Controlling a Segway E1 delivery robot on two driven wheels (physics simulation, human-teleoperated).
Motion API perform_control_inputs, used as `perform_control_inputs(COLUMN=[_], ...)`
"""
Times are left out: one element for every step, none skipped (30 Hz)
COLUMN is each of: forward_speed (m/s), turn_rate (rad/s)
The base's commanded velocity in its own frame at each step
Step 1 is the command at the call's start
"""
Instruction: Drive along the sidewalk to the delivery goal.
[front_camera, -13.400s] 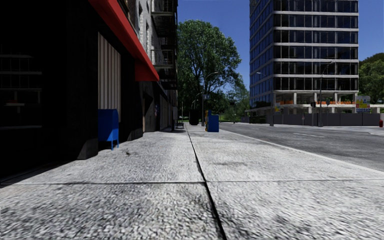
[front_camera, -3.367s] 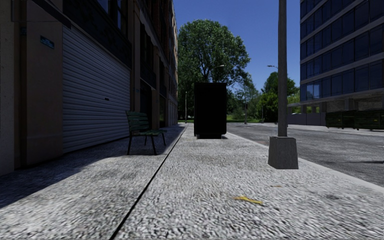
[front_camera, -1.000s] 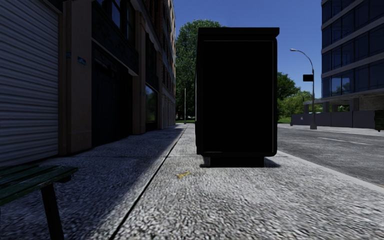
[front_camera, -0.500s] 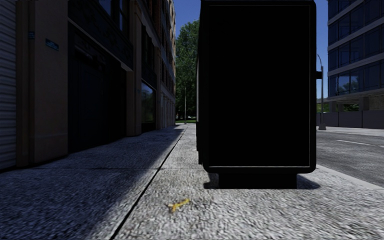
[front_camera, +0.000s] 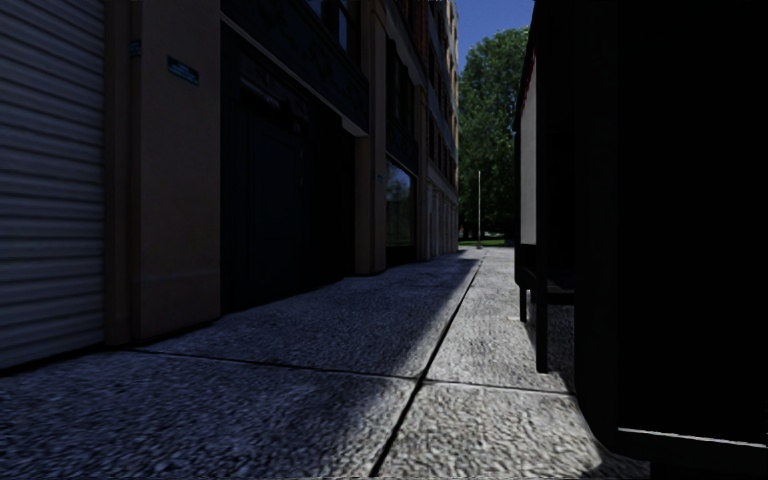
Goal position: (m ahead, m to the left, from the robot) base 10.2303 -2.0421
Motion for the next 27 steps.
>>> perform_control_inputs(forward_speed=[1.98, 1.98, 1.98, 1.98, 1.98, 1.98, 1.98, 1.98, 1.98, 1.98, 1.98, 1.98, 1.98, 1.98, 1.98, 1.98, 1.98, 1.98, 1.98, 1.98, 1.98, 1.98, 1.98, 1.98, 1.98, 1.98, 1.98], turn_rate=[0.71, 0.0, 0.0, 0.0, 0.0, 0.0, 0.0, 0.0, 0.0, 0.0, 0.0, -0.38, -0.72, -0.96, -1.2, -1.2, -1.2, -1.2, -1.19, -0.4, -0.04, -0.02, -0.02, -0.01, -0.01, 0.0, 0.0])
